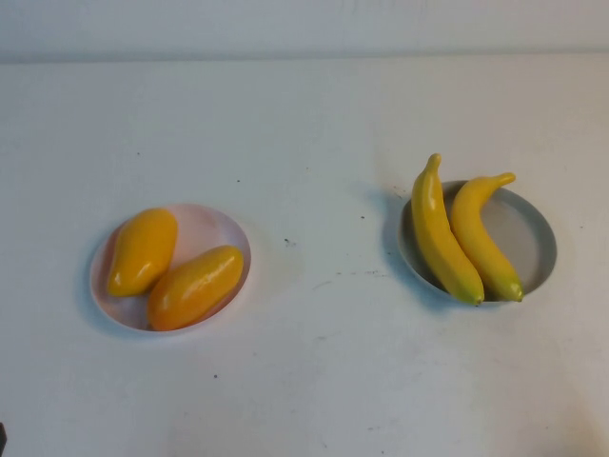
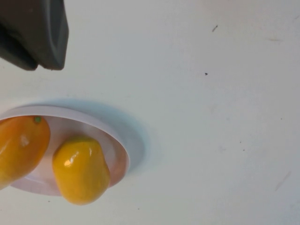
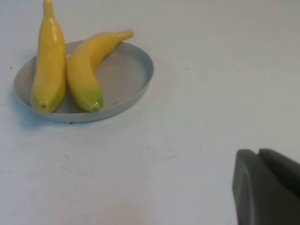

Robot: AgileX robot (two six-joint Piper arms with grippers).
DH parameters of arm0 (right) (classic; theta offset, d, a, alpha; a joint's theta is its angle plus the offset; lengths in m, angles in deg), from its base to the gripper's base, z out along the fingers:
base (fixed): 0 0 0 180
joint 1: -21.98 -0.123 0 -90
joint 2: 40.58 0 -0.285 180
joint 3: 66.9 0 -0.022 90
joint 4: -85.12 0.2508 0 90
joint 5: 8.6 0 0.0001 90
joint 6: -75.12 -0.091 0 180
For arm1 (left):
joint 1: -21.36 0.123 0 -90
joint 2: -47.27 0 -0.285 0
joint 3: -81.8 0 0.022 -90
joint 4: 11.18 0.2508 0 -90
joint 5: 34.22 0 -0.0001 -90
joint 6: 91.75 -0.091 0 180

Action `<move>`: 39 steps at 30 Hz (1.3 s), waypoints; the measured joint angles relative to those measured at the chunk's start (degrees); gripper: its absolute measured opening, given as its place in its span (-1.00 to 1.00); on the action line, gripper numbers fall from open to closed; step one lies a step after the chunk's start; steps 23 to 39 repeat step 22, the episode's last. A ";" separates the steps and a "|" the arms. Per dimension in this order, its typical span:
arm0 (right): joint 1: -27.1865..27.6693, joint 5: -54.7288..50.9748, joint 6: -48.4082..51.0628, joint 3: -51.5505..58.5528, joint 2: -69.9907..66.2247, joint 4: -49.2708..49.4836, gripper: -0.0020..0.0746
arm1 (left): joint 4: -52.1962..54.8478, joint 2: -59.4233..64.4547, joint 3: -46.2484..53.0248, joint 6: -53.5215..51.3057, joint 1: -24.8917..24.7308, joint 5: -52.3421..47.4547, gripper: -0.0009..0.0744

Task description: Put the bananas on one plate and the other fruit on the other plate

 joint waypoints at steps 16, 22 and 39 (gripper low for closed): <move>0.00 -0.43 0.00 0.05 0.00 -0.10 -0.99 | 0.00 0.00 0.00 0.00 0.00 0.00 -0.97; 0.00 -0.43 0.00 0.05 0.00 -0.10 -0.99 | 0.00 0.00 0.00 0.00 0.00 0.00 -0.97; 0.00 -0.43 0.00 0.05 0.00 -0.10 -0.99 | 0.00 0.00 0.00 0.00 0.00 0.00 -0.97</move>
